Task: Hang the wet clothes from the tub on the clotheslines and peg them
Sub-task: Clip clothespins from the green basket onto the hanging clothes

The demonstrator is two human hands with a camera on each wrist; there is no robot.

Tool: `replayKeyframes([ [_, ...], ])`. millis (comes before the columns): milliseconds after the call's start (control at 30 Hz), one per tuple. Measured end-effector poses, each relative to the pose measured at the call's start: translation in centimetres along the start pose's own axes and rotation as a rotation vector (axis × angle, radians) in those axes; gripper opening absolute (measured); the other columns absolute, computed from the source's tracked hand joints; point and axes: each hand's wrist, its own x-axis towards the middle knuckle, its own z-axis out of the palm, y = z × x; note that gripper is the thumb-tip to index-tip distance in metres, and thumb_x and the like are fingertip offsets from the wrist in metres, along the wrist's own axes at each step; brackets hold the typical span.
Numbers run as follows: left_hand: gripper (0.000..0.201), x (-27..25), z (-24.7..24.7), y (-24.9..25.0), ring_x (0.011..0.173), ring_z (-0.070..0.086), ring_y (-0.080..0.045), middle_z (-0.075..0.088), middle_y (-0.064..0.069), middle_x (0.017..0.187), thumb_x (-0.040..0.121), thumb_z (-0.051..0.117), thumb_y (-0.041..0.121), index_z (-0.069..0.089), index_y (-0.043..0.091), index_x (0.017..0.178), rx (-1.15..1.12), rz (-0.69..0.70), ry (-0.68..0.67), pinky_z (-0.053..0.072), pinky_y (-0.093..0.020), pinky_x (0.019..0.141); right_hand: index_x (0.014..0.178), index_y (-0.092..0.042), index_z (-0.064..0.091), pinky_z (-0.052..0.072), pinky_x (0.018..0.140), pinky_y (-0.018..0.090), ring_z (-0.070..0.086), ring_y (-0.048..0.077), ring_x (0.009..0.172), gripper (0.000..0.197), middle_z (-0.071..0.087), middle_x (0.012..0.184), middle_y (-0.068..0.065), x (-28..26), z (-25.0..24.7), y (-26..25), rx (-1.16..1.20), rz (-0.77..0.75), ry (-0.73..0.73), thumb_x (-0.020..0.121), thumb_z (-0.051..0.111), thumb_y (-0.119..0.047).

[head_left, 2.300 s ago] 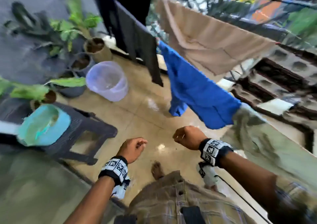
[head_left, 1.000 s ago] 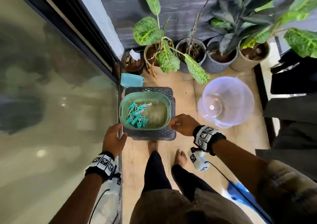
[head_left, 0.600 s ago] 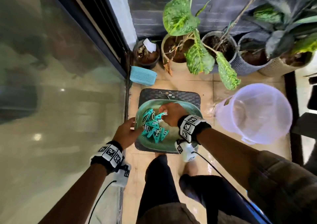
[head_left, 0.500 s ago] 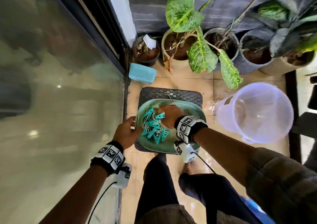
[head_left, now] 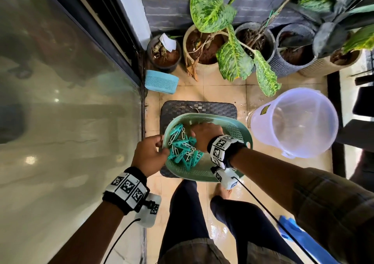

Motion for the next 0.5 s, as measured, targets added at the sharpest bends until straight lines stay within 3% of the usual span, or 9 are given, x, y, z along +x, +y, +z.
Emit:
replayKeyframes([
  [100, 0.014, -0.9, -0.7, 1.7, 0.077, 0.071, -0.023, 0.07, 0.001, 0.078, 0.078, 0.064, 0.017, 0.072, 0.027, 0.083, -0.028, 0.013, -0.004, 0.061, -0.045, 0.071, 0.112, -0.025, 0.057, 0.051, 0.07, 0.034, 0.065, 0.025, 0.095, 0.028, 0.065, 0.105, -0.001, -1.9, -1.0, 0.5, 0.073, 0.025, -0.002, 0.085, 0.062, -0.026],
  [200, 0.028, -2.1, -1.4, 4.6, 0.079, 0.07, -0.018, 0.073, 0.0, 0.087, 0.082, 0.065, 0.007, 0.074, 0.01, 0.109, -0.001, 0.054, -0.004, 0.06, -0.035, 0.074, 0.111, -0.029, 0.057, 0.049, 0.07, 0.033, 0.064, 0.026, 0.095, 0.027, 0.066, 0.109, 0.0, -4.8, -2.6, 1.4, 0.142, 0.06, 0.067, 0.084, 0.063, -0.027],
  [267, 0.028, -3.1, -2.0, 7.0, 0.076, 0.069, -0.02, 0.074, -0.004, 0.089, 0.082, 0.065, 0.004, 0.074, 0.008, 0.108, 0.006, 0.104, 0.0, 0.06, -0.034, 0.072, 0.113, -0.033, 0.059, 0.052, 0.079, 0.035, 0.064, 0.026, 0.101, 0.03, 0.066, 0.114, -0.001, -7.1, -3.9, 2.1, 0.197, 0.071, 0.126, 0.084, 0.062, -0.029],
  [333, 0.024, -3.6, -2.4, 8.9, 0.074, 0.07, -0.025, 0.074, -0.006, 0.085, 0.081, 0.065, 0.007, 0.074, 0.009, 0.103, -0.015, 0.134, -0.008, 0.06, -0.039, 0.069, 0.111, -0.035, 0.062, 0.049, 0.085, 0.033, 0.062, 0.023, 0.104, 0.029, 0.066, 0.115, -0.002, -9.4, -5.3, 3.0, 0.259, 0.054, 0.172, 0.083, 0.062, -0.029],
  [500, 0.033, -4.0, -2.9, 13.6, 0.075, 0.072, -0.026, 0.071, -0.003, 0.082, 0.07, 0.063, 0.038, 0.07, 0.015, 0.093, -0.078, 0.146, -0.053, 0.061, -0.05, 0.067, 0.102, -0.029, 0.071, 0.048, 0.08, 0.032, 0.063, 0.027, 0.091, 0.025, 0.063, 0.097, 0.004, -16.9, -8.8, 5.8, 0.386, 0.027, 0.381, 0.078, 0.067, -0.025],
])
